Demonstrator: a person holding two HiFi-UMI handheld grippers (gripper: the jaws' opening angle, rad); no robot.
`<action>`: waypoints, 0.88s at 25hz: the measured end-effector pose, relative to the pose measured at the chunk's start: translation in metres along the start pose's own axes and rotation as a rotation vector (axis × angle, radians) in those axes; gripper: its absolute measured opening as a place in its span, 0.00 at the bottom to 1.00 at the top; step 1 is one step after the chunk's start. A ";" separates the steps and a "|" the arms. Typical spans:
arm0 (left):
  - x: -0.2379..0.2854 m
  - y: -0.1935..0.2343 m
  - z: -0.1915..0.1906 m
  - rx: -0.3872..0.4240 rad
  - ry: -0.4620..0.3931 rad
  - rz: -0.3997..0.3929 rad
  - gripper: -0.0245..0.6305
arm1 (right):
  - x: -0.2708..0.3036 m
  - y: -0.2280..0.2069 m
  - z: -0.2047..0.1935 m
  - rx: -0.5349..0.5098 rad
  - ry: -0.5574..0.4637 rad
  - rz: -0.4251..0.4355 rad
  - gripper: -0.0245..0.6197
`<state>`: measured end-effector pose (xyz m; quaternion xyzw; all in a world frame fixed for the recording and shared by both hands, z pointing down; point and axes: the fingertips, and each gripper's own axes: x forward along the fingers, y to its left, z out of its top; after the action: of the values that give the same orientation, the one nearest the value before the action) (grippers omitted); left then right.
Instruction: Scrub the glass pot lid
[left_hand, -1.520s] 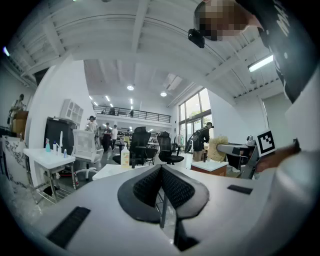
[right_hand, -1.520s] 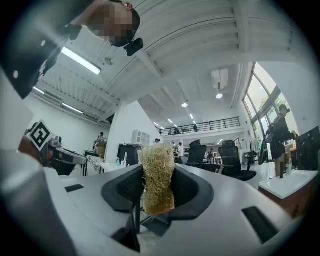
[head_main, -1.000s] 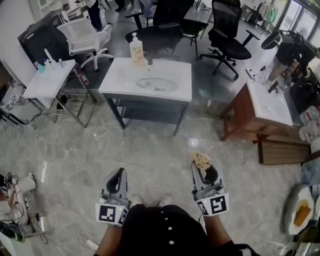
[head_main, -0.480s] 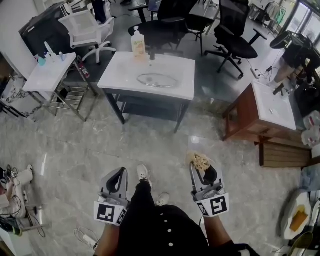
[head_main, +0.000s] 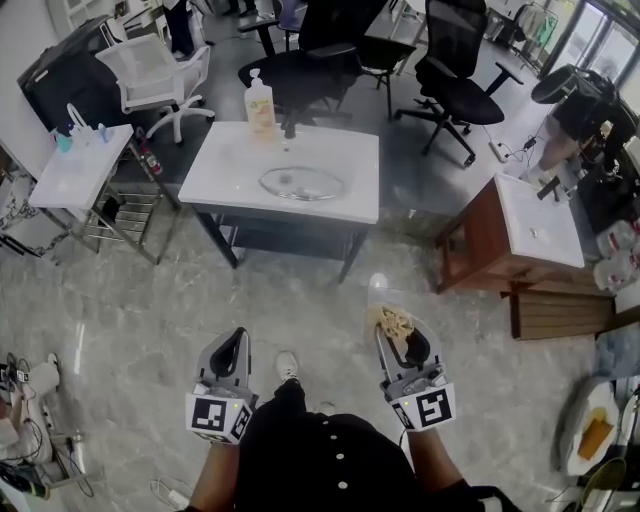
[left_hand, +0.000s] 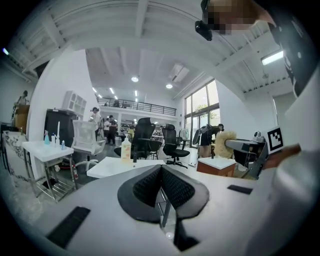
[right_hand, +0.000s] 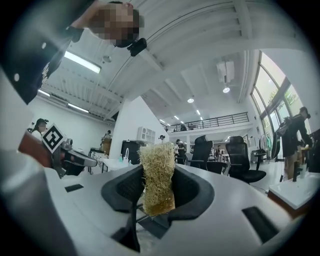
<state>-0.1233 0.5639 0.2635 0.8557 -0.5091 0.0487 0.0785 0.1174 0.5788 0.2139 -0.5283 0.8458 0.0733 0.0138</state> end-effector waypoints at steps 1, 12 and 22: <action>0.008 0.005 0.000 -0.015 0.006 -0.004 0.07 | 0.008 -0.003 -0.001 -0.016 0.010 -0.004 0.29; 0.079 0.057 0.014 0.007 0.046 -0.063 0.07 | 0.097 -0.020 0.001 -0.056 0.018 -0.033 0.29; 0.121 0.109 0.021 -0.027 0.043 -0.100 0.07 | 0.162 -0.021 -0.003 -0.023 -0.007 -0.077 0.28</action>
<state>-0.1616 0.4038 0.2717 0.8778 -0.4643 0.0564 0.1032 0.0650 0.4253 0.1986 -0.5604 0.8238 0.0842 0.0134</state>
